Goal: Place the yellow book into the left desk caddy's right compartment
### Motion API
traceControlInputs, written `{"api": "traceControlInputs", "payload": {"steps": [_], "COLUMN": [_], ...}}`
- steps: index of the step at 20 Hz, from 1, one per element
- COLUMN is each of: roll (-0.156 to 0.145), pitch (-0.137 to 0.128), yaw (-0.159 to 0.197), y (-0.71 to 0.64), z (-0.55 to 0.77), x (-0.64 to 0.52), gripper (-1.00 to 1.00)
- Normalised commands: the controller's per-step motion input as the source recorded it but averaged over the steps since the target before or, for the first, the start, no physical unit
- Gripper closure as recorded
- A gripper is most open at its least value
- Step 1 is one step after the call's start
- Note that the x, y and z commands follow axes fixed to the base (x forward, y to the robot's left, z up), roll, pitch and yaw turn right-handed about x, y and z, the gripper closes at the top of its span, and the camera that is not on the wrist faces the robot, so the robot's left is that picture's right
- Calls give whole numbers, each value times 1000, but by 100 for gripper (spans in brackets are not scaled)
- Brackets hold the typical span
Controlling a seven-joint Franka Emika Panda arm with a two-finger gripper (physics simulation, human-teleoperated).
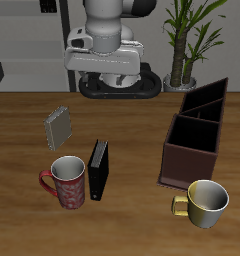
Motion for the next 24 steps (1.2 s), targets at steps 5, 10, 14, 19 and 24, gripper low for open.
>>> {"api": "traceControlInputs", "payload": {"steps": [5, 10, 14, 19, 24], "roll": [-22, -37, -19, -49, -38], "pitch": [-13, -14, 1, -13, -32], "yaw": [33, -11, -12, -26, -21], "y": [-364, -353, -327, -453, -262], "z": [-164, -145, -195, -171, 12], "x": [-179, -161, -218, -306, -183], "gripper": [-100, -100, -100, -100, -100]}}
